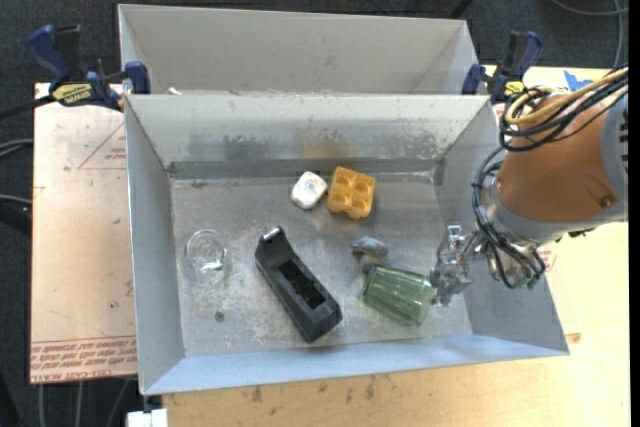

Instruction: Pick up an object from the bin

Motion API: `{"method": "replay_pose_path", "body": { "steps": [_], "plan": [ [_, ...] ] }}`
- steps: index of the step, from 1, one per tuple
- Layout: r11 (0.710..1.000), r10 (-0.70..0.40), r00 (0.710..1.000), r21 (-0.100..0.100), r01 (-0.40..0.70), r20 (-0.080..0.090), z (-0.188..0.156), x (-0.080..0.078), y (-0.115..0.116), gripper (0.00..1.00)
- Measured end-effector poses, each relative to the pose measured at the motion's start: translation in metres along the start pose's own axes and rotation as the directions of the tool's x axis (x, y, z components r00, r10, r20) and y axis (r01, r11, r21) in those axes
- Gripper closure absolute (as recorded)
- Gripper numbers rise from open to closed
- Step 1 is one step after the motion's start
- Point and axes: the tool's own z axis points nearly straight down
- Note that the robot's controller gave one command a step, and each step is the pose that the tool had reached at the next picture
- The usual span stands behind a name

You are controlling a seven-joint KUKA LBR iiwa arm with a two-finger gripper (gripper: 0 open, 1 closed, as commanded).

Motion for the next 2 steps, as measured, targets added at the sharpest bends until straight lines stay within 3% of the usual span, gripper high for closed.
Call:
{"method": "replay_pose_path", "body": {
  "steps": [1, 2],
  "plan": [
    [1.000, 0.000, 1.000, 0.000, 0.000, 0.000, 0.0000, 0.0000, 0.0002, 0.00],
    [1.000, 0.000, 1.000, 0.000, 0.000, 0.000, 0.0000, 0.0000, 0.0002, 0.00]
  ]
}}
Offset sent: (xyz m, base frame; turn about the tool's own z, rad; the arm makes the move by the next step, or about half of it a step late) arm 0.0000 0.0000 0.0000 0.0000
